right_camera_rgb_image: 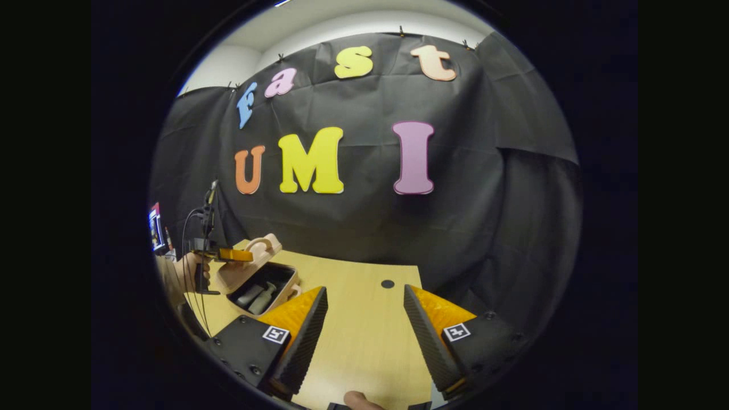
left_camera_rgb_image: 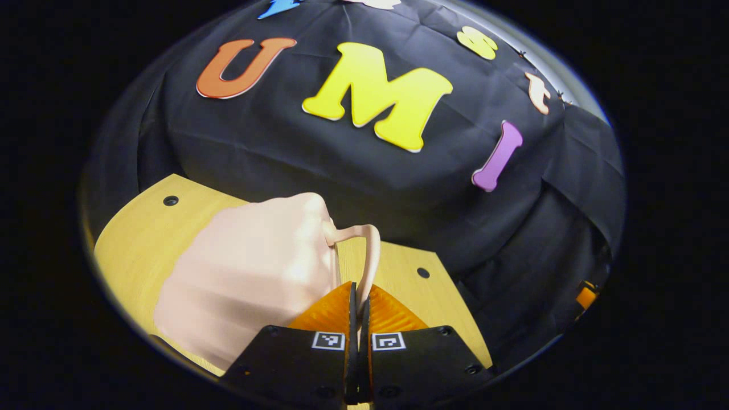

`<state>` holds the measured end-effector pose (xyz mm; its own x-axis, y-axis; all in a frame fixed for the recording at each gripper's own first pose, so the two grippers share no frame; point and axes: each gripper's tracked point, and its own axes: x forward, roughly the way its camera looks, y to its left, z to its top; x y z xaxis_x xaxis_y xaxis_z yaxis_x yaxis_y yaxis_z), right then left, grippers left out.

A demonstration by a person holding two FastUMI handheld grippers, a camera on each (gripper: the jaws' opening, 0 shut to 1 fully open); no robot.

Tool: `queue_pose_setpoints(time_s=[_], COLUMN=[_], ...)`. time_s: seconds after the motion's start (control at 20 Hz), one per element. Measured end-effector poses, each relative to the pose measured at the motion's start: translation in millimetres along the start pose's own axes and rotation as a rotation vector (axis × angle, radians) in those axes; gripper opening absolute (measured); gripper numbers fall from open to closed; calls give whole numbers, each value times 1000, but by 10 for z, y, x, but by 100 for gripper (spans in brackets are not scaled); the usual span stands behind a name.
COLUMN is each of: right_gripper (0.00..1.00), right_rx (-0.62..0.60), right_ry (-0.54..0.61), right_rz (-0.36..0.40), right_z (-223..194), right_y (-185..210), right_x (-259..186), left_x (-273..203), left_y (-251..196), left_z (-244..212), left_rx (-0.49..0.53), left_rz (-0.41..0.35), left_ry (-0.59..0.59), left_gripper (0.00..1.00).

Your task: First open the suitcase, pack the skin care products into it, and then close the suitcase.

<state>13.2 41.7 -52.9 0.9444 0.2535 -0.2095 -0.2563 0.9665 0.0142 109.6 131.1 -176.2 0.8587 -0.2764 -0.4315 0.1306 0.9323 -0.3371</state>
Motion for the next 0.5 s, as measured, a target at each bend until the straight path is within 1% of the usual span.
queue_pose_setpoints(time_s=[0.15, 0.2, 0.25, 0.3, 0.35, 0.4, 0.5], right_gripper=[77, 80, 77, 79, 77, 79, 77], right_rx=[-21, -26, -24, -24, -28, -33, -48], right_ry=[16, 21, 25, 31, 37, 43, 49], right_rz=[1, 7, 18, 24, 28, 31, 26], right_z=[-62, -99, -121, -163, -185, -232, -265], right_y=[-176, -221, -248, -285, -318, -353, -422], right_x=[-2, -16, -30, -54, -58, -58, -53], left_x=[262, 337, 400, 460, 506, 563, 640], left_y=[-76, -89, -93, -95, -93, -91, -75], left_z=[-291, -356, -450, -528, -629, -718, -879], left_rx=[43, 51, 56, 58, 60, 61, 48], left_rz=[63, 83, 103, 126, 146, 171, 206], left_ry=[66, 84, 101, 119, 138, 155, 190], left_gripper=[4, 4, 4, 4, 4, 4, 4])
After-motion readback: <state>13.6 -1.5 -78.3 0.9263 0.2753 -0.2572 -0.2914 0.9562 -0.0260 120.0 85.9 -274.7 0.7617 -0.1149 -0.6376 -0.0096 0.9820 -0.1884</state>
